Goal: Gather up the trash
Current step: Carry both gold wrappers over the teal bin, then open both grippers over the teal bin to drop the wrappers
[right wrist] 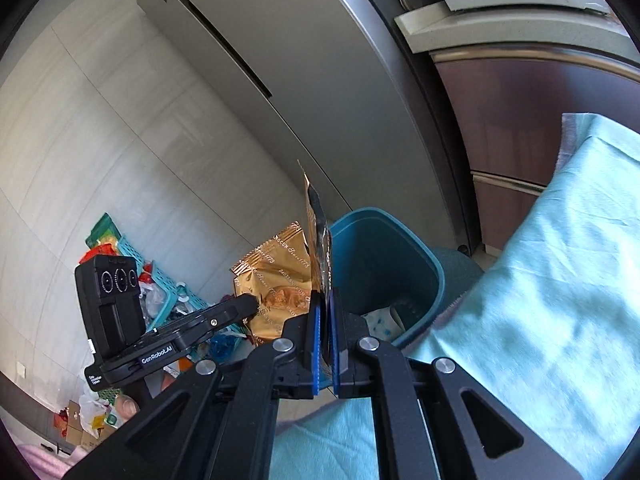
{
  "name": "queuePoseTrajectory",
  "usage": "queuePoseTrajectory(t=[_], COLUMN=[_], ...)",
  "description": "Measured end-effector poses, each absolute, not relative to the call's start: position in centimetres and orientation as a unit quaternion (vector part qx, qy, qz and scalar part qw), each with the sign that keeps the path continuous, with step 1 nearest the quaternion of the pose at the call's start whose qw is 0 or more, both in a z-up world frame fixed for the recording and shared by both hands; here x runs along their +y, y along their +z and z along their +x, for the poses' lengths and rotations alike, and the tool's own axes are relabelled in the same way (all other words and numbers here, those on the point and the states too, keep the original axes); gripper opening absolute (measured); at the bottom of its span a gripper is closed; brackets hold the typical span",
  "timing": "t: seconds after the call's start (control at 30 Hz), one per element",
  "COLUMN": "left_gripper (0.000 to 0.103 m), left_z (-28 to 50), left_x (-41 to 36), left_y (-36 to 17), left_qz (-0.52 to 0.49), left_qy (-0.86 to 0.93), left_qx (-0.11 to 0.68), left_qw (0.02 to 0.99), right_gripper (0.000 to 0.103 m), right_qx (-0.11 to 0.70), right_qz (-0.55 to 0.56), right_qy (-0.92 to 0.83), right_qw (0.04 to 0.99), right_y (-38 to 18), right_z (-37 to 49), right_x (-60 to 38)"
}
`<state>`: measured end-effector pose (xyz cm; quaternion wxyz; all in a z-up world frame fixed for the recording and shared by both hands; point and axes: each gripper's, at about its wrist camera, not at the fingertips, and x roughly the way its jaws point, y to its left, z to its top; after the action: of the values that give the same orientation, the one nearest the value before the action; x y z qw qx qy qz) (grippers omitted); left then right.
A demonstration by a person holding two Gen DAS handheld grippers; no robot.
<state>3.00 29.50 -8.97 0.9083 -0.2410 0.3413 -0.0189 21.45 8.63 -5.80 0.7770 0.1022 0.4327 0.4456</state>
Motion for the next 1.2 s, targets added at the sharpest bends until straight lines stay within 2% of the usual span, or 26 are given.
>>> queuePoseTrajectory(t=[0.47, 0.63, 0.73, 1.13, 1.2], left_gripper=[0.012, 0.013, 0.014, 0.014, 0.017], left_z=[6.5, 7.8, 8.8, 9.7, 9.3], left_x=[30.2, 30.0, 29.8, 28.7, 28.2], left_y=[-12.1, -13.3, -13.9, -15.2, -14.6], left_qz=[-0.254, -0.257, -0.267, -0.27, -0.263], left_qy=[0.008, 0.01, 0.009, -0.01, -0.016], left_qx=[0.372, 0.386, 0.392, 0.398, 0.391], left_qw=[0.893, 0.886, 0.88, 0.877, 0.882], right_gripper=[0.004, 0.007, 0.013, 0.015, 0.019], right_qx=[0.474, 0.475, 0.48, 0.478, 0.476], right_qz=[0.053, 0.041, 0.042, 0.053, 0.059], right_qy=[0.412, 0.399, 0.39, 0.391, 0.394], right_qw=[0.776, 0.783, 0.785, 0.785, 0.784], right_y=[-8.0, -7.9, -7.9, -8.1, -8.0], right_z=[22.7, 22.3, 22.4, 23.2, 23.2], right_x=[12.4, 12.7, 12.7, 11.7, 11.2])
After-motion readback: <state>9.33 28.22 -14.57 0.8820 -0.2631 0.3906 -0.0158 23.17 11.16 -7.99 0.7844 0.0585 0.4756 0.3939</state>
